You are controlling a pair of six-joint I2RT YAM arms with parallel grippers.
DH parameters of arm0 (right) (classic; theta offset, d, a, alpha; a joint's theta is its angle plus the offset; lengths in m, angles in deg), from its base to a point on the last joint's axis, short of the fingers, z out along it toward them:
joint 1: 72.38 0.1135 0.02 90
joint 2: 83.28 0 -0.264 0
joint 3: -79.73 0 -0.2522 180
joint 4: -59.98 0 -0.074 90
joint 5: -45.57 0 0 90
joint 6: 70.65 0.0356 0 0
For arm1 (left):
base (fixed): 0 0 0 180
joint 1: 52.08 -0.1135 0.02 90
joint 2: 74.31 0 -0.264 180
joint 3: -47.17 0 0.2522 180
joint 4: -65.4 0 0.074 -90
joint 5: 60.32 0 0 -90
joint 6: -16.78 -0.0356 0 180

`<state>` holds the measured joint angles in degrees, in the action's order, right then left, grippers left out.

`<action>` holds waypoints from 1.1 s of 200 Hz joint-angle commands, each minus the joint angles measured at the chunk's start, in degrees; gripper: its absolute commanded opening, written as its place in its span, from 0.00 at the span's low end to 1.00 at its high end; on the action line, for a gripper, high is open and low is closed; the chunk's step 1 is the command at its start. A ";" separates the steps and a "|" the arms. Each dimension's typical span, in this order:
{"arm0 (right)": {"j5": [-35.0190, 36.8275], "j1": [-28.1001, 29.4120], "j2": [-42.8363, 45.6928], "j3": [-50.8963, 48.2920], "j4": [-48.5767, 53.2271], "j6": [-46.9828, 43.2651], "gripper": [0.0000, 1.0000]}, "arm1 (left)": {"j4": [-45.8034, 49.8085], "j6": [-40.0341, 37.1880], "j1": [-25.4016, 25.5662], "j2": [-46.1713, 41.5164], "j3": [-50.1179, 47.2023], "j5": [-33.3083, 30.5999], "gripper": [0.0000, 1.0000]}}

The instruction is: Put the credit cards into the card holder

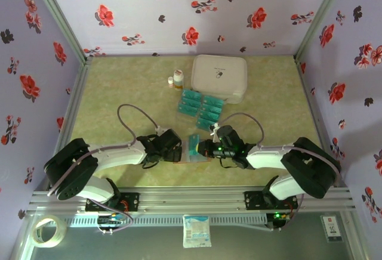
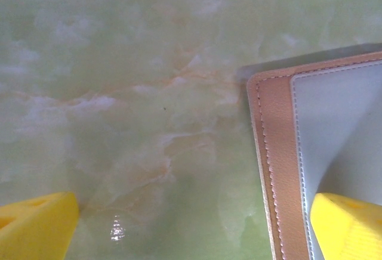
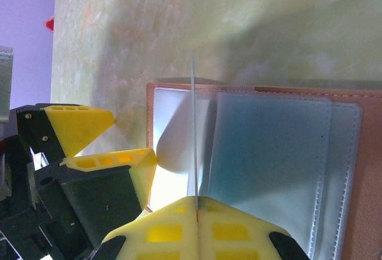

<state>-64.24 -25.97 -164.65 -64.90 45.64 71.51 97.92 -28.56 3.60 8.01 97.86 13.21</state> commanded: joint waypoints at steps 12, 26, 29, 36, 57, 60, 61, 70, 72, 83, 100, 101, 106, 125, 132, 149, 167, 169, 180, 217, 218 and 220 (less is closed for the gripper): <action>-0.93 0.34 -0.91 0.46 -2.21 1.10 0.00 | 1.04 0.70 0.39 0.37 -1.08 -0.82 1.00; -0.99 0.34 -1.20 0.38 -2.58 1.25 0.00 | 0.99 0.73 0.35 0.38 -1.10 -0.84 1.00; -1.09 0.29 -1.26 0.44 -2.65 1.26 0.00 | 0.96 0.75 0.40 0.42 -1.07 -0.81 1.00; -1.11 0.32 -1.37 0.37 -2.83 1.36 0.00 | 0.93 0.70 0.39 0.36 -1.07 -0.82 1.00; -1.45 0.35 -1.78 0.29 -3.19 1.41 0.00 | 0.85 0.76 0.40 0.31 -1.11 -0.88 1.00; -1.43 0.37 -1.86 0.24 -3.30 1.46 0.00 | 0.86 0.71 0.39 0.36 -1.17 -0.82 1.00; -1.44 0.36 -1.82 0.21 -3.29 1.45 0.00 | 0.85 0.74 0.39 0.37 -1.16 -0.79 1.00; -1.51 0.43 -1.92 0.19 -3.43 1.54 0.00 | 0.84 0.69 0.48 0.38 -1.22 -0.83 1.00; -1.54 0.39 -1.95 0.17 -3.43 1.54 0.00 | 0.86 0.69 0.42 0.38 -1.19 -0.86 1.00; -1.61 0.35 -1.98 -0.11 -3.72 1.63 0.00 | 0.80 0.75 0.40 0.38 -1.21 -0.83 1.00; -1.62 0.51 -2.01 -0.42 -3.92 1.87 0.00 | 0.72 0.84 0.39 0.38 -1.29 -0.90 1.00; -1.62 0.51 -2.03 -0.42 -3.95 1.84 0.00 | 0.69 0.81 0.39 0.34 -1.27 -0.92 1.00; -1.63 0.45 -1.97 -0.64 -4.03 1.89 0.00 | 0.75 0.78 0.39 0.38 -1.26 -0.81 1.00; -1.69 0.53 -1.92 -0.96 -4.25 1.98 0.00 | 0.58 0.91 0.44 0.35 -1.33 -0.82 1.00; -1.71 0.67 -2.00 -1.16 -4.33 2.07 0.00 | 0.51 0.87 0.42 0.40 -1.41 -0.89 1.00; -1.79 0.78 -1.97 -1.43 -4.51 2.16 0.00 | 0.49 0.86 0.45 0.43 -1.40 -0.80 1.00; -1.72 1.02 -1.98 -1.71 -4.74 2.24 0.00 | 0.53 0.99 0.40 0.47 -1.43 -0.80 1.00; -1.65 0.98 -2.01 -1.80 -4.76 2.24 0.00 | 0.56 1.01 0.40 0.47 -1.42 -0.81 1.00; -1.63 1.07 -1.97 -1.96 -4.86 2.33 0.00 | 0.51 0.95 0.40 0.48 -1.43 -0.83 1.00; -1.48 1.29 -1.85 -2.60 -5.06 2.59 0.00 | 0.37 1.12 0.40 0.46 -1.51 -0.85 1.00; -1.43 1.30 -1.86 -2.61 -5.05 2.59 0.00 | 0.38 1.12 0.40 0.42 -1.51 -0.89 1.00; -1.45 1.24 -1.82 -2.62 -5.04 2.59 0.00 | 0.37 1.06 0.42 0.46 -1.51 -0.86 1.00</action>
<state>-65.49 -25.23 -166.24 -66.39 41.75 73.46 97.40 -28.54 3.60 7.99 97.59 13.17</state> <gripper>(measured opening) 0.040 0.997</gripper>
